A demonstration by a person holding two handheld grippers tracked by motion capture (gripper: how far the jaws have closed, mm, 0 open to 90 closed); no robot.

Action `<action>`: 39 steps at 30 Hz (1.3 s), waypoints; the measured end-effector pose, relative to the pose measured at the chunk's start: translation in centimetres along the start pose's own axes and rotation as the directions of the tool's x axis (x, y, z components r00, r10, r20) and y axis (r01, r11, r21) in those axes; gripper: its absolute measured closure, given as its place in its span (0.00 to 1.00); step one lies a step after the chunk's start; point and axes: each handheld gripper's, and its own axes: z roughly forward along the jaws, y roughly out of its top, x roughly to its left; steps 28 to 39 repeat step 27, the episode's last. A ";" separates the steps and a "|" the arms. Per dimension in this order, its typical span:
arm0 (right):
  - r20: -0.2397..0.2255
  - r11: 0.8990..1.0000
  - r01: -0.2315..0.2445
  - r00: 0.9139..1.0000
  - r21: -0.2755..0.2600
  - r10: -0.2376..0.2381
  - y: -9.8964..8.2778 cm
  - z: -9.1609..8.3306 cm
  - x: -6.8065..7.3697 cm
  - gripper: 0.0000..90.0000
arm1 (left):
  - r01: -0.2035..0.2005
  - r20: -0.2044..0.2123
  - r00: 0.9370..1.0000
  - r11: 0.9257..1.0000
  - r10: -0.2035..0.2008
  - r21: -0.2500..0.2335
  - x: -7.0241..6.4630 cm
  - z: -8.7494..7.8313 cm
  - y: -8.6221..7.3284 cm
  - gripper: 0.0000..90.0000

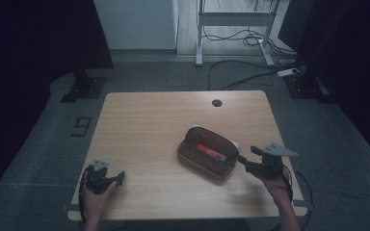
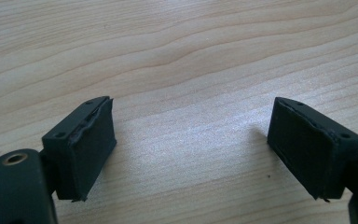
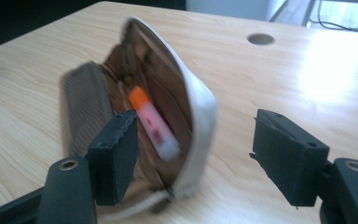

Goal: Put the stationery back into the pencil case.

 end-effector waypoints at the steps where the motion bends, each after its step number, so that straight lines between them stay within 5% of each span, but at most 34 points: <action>1: 0.006 1.000 -0.007 1.000 0.004 0.007 -0.4 -0.2 -0.4 0.34 | 0.000 0.000 1.000 1.000 0.000 0.000 0.0 0.0 0.0 0.16; 17: 0.088 0.988 -0.115 0.990 0.106 0.106 -4.0 1.1 -3.5 0.29 | 0.000 0.000 1.000 1.000 0.000 0.000 0.0 0.0 0.0 0.16; 26: 0.092 0.981 -0.096 0.992 0.170 0.082 -4.9 2.6 -3.3 0.28 | -0.001 0.001 1.000 1.000 0.001 0.001 0.0 0.0 0.0 0.16; 39: 0.092 0.981 -0.096 0.992 0.170 0.082 -4.9 2.6 -3.3 0.28 | -0.001 0.001 1.000 1.000 0.001 0.001 0.0 0.0 0.0 0.16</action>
